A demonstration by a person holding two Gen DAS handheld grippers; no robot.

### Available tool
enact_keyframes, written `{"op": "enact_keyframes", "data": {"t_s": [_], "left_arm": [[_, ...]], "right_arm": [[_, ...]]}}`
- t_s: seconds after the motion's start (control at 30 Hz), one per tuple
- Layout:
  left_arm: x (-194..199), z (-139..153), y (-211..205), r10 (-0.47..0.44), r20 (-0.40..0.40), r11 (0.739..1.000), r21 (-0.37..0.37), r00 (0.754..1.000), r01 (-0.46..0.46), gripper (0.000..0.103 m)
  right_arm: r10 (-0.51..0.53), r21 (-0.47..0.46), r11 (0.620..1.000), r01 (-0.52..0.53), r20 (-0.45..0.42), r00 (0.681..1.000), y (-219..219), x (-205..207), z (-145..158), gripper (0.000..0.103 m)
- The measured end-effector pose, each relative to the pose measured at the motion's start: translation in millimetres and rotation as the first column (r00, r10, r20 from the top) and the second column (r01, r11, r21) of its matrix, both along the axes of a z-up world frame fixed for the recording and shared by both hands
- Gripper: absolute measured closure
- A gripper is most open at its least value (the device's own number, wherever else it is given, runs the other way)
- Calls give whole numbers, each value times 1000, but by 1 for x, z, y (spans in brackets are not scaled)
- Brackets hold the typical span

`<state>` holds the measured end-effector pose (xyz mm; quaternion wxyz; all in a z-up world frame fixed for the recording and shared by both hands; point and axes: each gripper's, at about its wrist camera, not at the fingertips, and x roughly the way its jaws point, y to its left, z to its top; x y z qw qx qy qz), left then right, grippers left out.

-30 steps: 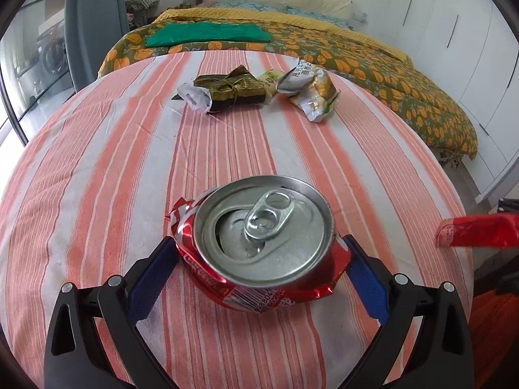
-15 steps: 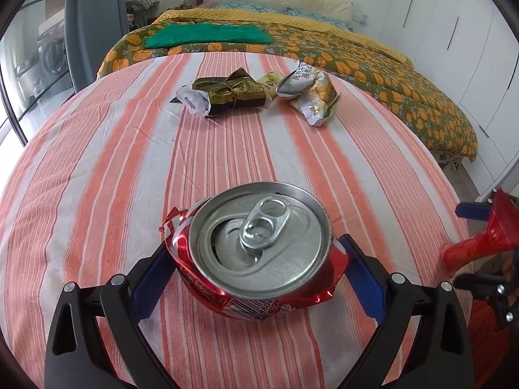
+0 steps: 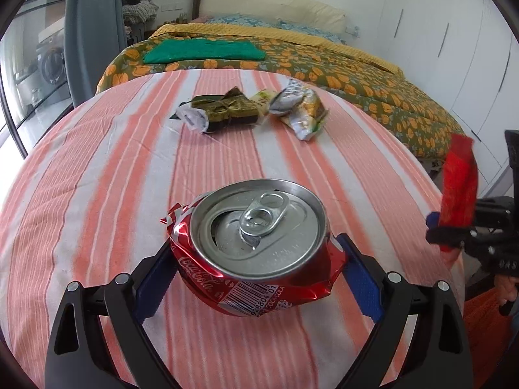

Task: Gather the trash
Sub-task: 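Grasp the red snack stick wrapper with the right tool while the left tool holds the can, then carry both items over the blue wastebasket and open both tools to drop them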

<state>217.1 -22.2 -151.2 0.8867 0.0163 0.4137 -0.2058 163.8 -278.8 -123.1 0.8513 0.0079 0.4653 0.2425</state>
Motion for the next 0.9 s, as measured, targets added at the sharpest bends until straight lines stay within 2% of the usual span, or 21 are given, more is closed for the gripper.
{"op": "enact_keyframes", "data": {"t_s": [0.2, 0.4, 0.53, 0.63, 0.8, 0.9], "left_arm": [[-21, 12, -30, -64, -1, 998, -27, 998, 64, 11], [-37, 24, -87, -135, -20, 989, -63, 991, 134, 11], [-50, 38, -141, -217, -14, 973, -85, 976, 215, 11], [-62, 41, -187, -285, -21, 955, -91, 958, 282, 11], [-82, 30, -267, -387, -49, 921, -72, 921, 383, 11], [-93, 13, -309, -428, -71, 904, -44, 901, 426, 11]], "right_arm": [[-72, 101, 992, 76, -46, 996, -29, -2, 3, 86], [-156, 169, 972, 164, -63, 986, -79, -13, 16, 86], [-246, 115, 961, 252, -59, 967, -129, -25, 21, 86], [-315, 44, 946, 320, -92, 945, -167, -30, 11, 86], [-414, -5, 908, 419, -172, 894, -227, -34, -25, 86], [-453, -11, 887, 461, -210, 867, -252, -35, -46, 86]]}}
